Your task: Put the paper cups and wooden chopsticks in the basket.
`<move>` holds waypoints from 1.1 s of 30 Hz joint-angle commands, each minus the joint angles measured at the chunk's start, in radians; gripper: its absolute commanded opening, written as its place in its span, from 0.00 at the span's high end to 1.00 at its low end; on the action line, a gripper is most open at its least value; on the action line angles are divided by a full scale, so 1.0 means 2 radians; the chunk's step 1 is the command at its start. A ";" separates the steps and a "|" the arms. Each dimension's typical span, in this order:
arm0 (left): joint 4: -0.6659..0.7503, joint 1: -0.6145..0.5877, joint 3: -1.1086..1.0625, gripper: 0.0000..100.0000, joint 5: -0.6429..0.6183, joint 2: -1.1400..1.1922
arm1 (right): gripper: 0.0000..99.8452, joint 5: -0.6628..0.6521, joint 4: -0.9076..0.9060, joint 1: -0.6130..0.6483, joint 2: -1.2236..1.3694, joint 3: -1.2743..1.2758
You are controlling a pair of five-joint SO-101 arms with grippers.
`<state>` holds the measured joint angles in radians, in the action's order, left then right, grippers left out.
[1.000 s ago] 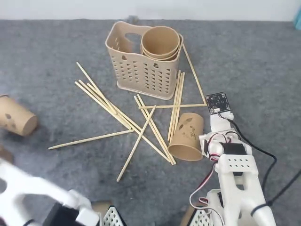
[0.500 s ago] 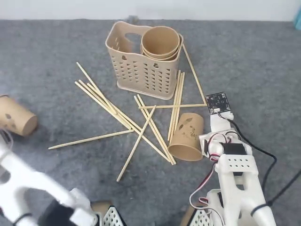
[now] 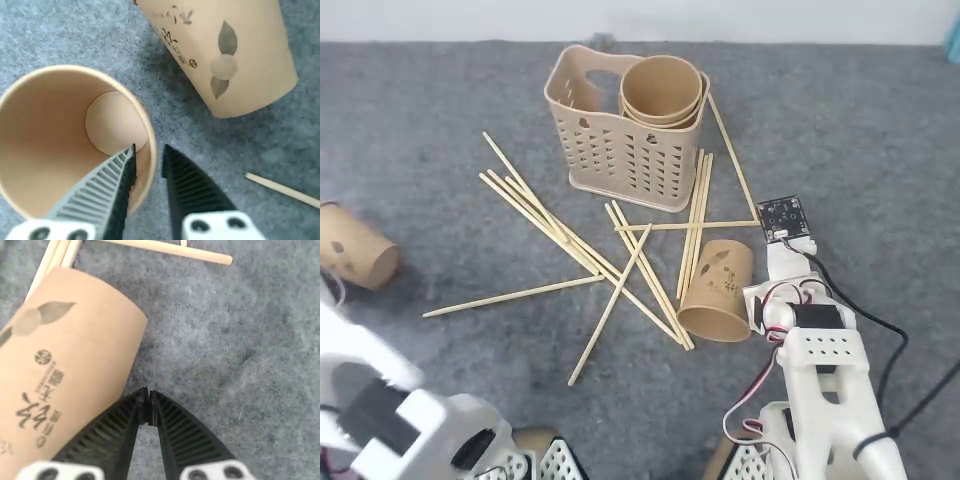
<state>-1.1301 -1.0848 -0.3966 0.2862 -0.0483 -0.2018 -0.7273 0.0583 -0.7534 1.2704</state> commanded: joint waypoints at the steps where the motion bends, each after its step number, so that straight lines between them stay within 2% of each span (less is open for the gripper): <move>1: -0.007 0.005 0.030 0.99 0.005 -0.017 | 0.99 -0.006 0.007 0.002 -0.012 -0.002; 6: -0.084 0.007 0.072 0.99 0.005 -0.076 | 0.99 -0.006 0.007 0.002 -0.012 -0.002; 10: -0.160 0.045 0.110 0.99 0.005 -0.140 | 0.99 -0.006 0.007 0.002 -0.012 -0.002; 13: -0.213 0.101 0.141 0.99 -0.002 -0.171 | 0.99 -0.006 0.007 0.001 -0.012 -0.002; 21: -0.306 0.269 0.308 0.99 -0.122 -0.179 | 0.99 -0.006 0.007 0.000 -0.011 -0.002; 28: -0.311 0.417 0.451 0.99 -0.240 -0.119 | 0.99 -0.006 0.007 0.000 -0.011 -0.002; 33: -0.308 0.518 0.619 0.99 -0.292 -0.034 | 0.99 -0.006 0.007 0.000 -0.010 -0.002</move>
<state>-1.7223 -0.2041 0.5715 -0.2248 -0.2263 -0.2018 -0.7273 0.0583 -0.7534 1.2704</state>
